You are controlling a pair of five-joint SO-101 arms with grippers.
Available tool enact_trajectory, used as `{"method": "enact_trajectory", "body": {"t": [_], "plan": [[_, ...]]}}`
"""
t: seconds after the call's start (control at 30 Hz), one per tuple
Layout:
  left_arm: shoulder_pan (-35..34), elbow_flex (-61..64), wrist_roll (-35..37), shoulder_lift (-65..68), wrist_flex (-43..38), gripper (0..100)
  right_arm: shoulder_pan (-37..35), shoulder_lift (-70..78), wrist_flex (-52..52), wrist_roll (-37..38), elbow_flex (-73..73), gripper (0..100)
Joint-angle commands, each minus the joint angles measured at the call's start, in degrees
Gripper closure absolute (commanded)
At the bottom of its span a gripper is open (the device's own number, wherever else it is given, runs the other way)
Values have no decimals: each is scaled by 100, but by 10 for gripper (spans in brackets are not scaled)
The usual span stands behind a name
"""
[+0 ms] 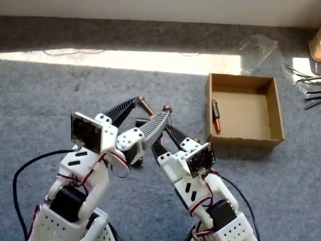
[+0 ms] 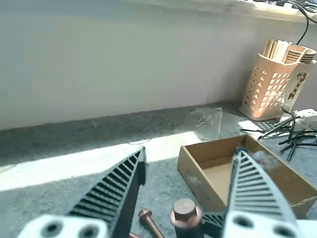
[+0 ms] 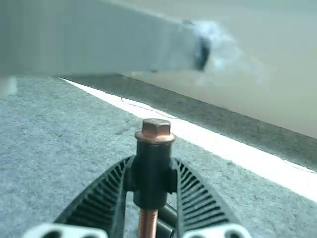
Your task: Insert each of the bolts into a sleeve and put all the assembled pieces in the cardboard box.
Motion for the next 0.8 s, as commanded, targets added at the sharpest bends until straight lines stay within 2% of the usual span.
{"method": "enact_trajectory", "body": {"t": [0.0, 0.17, 0.43, 0.57, 0.77], "plan": [[-57, -303, -642, -708, 255, 738, -40, -57, -4, 53, 629, 994], [-101, -312, -554, -1103, 721, 755, -40, -40, 4, 53, 629, 994], [-1367, -303, -545, -1156, 967, 989, -31, -75, 136, 53, 629, 994], [-1736, -286, -563, -1156, 1029, 992, -31, -75, 145, 53, 629, 994], [-2457, -259, -563, -1165, 1556, 994, -31, -75, 154, 53, 629, 994]]}}
